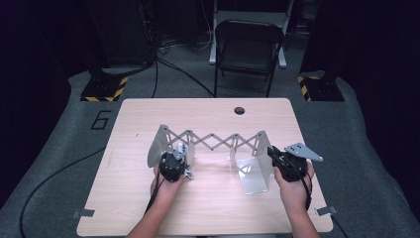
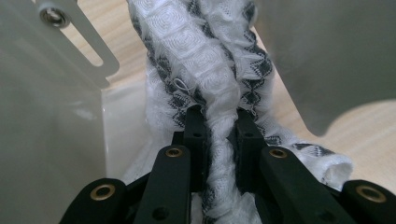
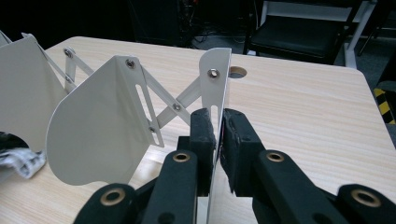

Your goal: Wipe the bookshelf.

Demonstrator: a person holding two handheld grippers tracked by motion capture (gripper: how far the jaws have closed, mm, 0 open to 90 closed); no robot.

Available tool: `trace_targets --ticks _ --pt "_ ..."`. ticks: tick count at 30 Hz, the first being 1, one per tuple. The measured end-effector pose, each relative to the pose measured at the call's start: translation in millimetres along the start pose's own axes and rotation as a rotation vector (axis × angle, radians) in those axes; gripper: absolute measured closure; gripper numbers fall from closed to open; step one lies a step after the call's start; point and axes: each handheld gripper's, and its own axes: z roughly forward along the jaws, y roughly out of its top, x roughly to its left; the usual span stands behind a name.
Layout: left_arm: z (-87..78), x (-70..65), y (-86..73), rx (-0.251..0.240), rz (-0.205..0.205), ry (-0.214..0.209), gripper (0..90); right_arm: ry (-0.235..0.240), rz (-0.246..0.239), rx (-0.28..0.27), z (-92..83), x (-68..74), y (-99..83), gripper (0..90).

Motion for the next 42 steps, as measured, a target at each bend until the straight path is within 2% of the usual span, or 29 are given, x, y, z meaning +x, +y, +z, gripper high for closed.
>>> trace_targets --ticks 2,4,5,9,11,14,16,20,23,24,26,29,30,31,32,33,34,35,37,38,39,40,41,42 --pt "-2.4 0.9 -1.2 0.012 0.005 -0.007 79.4 0.005 0.006 0.007 -0.2 -0.4 -0.4 82.2" --pt "-11.3 1.4 -8.7 0.027 0.051 0.003 79.4 0.002 0.006 0.012 0.1 -0.5 -1.4 82.1" --pt "-14.8 0.9 -11.8 0.029 0.060 0.001 79.4 0.004 0.005 0.012 0.4 -0.7 -1.7 82.1" --pt "-26.0 -3.0 -24.5 0.022 0.074 -0.006 79.3 0.007 0.005 0.015 0.6 -0.2 -2.1 82.1" --pt "-34.9 -7.6 -34.5 0.020 0.114 -0.005 79.3 0.006 0.008 0.003 1.3 -0.1 -2.9 82.1" --pt "-36.2 -7.1 -36.1 0.014 0.107 -0.003 79.1 0.002 0.006 -0.001 1.7 0.0 -3.2 82.0" --pt "-31.5 -4.2 -32.9 0.005 0.070 -0.003 79.1 0.000 0.002 0.016 0.9 0.2 -3.1 82.1" --pt "-23.8 -2.5 -25.4 0.002 0.069 0.001 79.1 0.003 0.011 0.016 1.3 -0.1 -3.5 81.9" --pt "-12.2 2.4 -14.6 -0.005 0.018 -0.013 79.1 0.010 0.018 0.017 2.1 0.4 -4.6 81.2" --pt "-12.2 2.4 -14.6 -0.005 0.018 -0.013 79.0 0.010 0.018 0.017 2.1 0.4 -4.6 81.2" --pt "-8.1 5.7 -11.3 -0.008 -0.008 -0.017 79.0 0.012 0.016 0.011 2.3 0.3 -5.2 80.9" --pt "-11.7 5.9 -11.1 0.005 0.004 -0.037 79.2 0.020 0.019 0.012 2.2 -0.4 -5.7 79.9" --pt "-16.2 5.7 -12.2 0.006 0.007 -0.060 79.2 0.024 0.020 0.016 1.9 -0.8 -6.1 79.6" --pt "-23.4 4.5 -13.2 -0.023 -0.017 -0.086 79.5 0.031 0.020 0.019 2.3 -1.2 -6.5 79.1" --pt "-23.4 4.5 -13.2 -0.023 -0.017 -0.086 79.7 0.031 0.020 0.019 2.3 -1.2 -6.5 79.1" --pt "-29.8 4.4 -12.8 -0.045 -0.025 -0.113 79.7 0.032 0.019 0.020 2.6 -1.4 -6.7 78.8" --pt "-34.9 3.4 -11.7 -0.064 -0.027 -0.124 79.8 0.033 0.022 0.023 3.1 -1.4 -7.0 78.4" --pt "-44.3 2.0 -8.2 -0.094 -0.016 -0.147 79.9 0.038 0.025 0.025 3.9 -1.1 -7.4 77.6" --pt "-56.0 0.5 -1.7 -0.145 -0.012 -0.160 79.9 0.040 0.018 0.026 4.1 -0.6 -7.8 77.1" --pt "-56.0 0.5 -1.7 -0.145 -0.012 -0.160 79.9 0.040 0.018 0.026 4.1 -0.6 -7.8 77.1" --pt "-64.8 0.9 3.5 -0.178 -0.012 -0.183 79.9 0.040 0.026 0.023 4.2 0.1 -7.7 77.0" --pt "-69.6 0.3 6.6 -0.208 -0.013 -0.184 79.9 0.041 0.026 0.022 4.0 0.0 -7.9 76.9" --pt "-84.0 1.5 15.1 -0.264 0.014 -0.194 79.9 0.041 0.028 0.022 3.8 -0.2 -8.1 76.9" --pt "-84.0 1.5 15.1 -0.264 0.014 -0.194 79.9 0.041 0.028 0.022 3.8 -0.2 -8.1 76.9"
